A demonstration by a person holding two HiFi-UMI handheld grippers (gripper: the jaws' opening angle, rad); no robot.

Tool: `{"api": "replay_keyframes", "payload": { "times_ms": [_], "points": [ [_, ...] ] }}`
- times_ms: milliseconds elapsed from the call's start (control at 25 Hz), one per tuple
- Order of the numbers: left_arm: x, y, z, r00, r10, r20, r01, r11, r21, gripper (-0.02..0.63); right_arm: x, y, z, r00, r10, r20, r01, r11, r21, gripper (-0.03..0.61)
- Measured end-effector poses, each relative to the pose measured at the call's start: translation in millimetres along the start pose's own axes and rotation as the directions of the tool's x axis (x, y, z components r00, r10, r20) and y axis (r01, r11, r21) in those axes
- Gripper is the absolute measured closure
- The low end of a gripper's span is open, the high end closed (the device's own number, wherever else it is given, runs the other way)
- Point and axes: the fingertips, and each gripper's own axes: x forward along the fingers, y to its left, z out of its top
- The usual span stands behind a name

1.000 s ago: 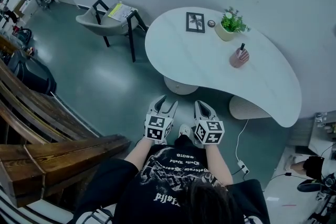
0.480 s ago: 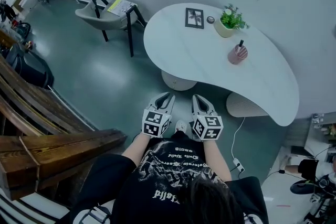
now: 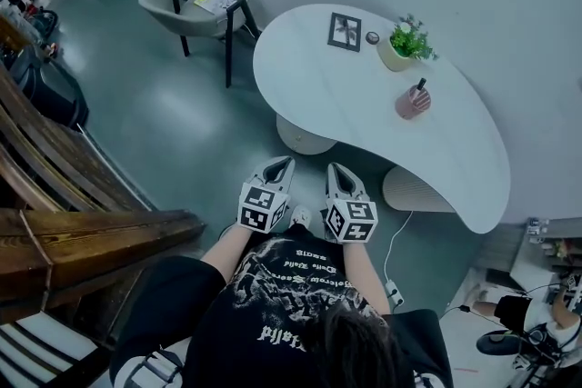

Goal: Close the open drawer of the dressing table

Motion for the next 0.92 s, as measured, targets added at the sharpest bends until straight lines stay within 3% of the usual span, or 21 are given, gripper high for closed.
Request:
{"api": "replay_keyframes", "payload": {
  "times_ms": [920],
  "points": [
    [13,15,-2,0.998,0.061,-0.013,-0.061,0.998,-0.004,0.592,6,-26,-4,0.999,-0.035,-0.007,0.035,0.999,-0.015,0.552]
  ]
}}
